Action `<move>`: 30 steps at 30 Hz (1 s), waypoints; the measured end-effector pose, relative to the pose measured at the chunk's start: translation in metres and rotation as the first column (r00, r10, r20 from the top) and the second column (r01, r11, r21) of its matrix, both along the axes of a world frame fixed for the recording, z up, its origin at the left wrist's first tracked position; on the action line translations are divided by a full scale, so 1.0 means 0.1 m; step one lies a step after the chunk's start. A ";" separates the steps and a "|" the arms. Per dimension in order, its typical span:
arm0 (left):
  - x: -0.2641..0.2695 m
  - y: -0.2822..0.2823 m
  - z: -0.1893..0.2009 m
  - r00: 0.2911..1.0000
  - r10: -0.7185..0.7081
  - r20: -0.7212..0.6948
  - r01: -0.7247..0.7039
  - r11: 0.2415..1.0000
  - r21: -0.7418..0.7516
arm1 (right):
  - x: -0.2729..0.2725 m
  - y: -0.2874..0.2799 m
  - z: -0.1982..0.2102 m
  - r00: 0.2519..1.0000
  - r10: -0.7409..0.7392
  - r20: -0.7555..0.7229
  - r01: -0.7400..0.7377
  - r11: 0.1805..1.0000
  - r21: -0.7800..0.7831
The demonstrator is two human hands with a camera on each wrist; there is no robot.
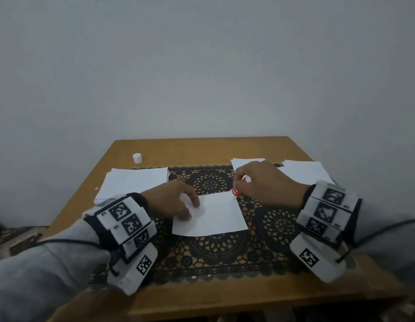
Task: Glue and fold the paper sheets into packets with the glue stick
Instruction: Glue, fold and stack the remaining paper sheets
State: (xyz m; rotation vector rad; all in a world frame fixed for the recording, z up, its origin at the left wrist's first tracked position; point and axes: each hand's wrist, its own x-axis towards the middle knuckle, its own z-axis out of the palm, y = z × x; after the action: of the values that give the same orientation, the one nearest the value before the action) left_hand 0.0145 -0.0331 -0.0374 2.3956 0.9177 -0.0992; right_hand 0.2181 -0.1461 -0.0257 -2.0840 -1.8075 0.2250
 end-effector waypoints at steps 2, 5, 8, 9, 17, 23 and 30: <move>0.00 0.00 0.00 1.000 0.002 -0.003 -0.002 1.000 0.002 | -0.02 0.07 -0.04 1.000 -0.004 0.009 0.005 1.000 -0.014; 0.01 -0.02 0.00 0.999 -0.031 -0.016 0.031 0.999 0.010 | -0.04 0.12 -0.06 1.000 -0.003 0.006 0.003 1.000 -0.018; 0.04 -0.06 0.02 0.995 -0.087 -0.054 0.089 0.995 0.046 | -0.05 0.14 -0.05 1.000 0.011 -0.004 -0.011 0.999 -0.036; 0.05 -0.07 0.02 0.993 -0.096 -0.068 0.101 0.993 0.065 | -0.05 0.13 -0.04 1.000 0.020 -0.012 -0.020 0.999 -0.042; 0.07 -0.13 0.00 0.985 -0.123 -0.121 0.143 0.974 0.178 | -0.08 -0.08 0.02 0.994 0.101 -0.031 -0.104 0.987 -0.120; 0.10 -0.17 0.01 0.975 -0.102 -0.198 0.152 0.954 0.258 | -0.14 -0.29 0.05 0.991 0.127 -0.041 -0.132 0.974 -0.183; 0.11 -0.24 0.03 0.961 -0.103 -0.258 0.195 0.912 0.362 | 0.11 -0.47 0.39 0.986 0.127 -0.104 -0.159 0.902 -0.401</move>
State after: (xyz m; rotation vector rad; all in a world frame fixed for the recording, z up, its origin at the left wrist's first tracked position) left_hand 0.0252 -0.0574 -0.0347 2.8694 0.9231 -0.2903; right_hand 0.2289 -0.1927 0.0132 -2.1679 -2.0039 0.7735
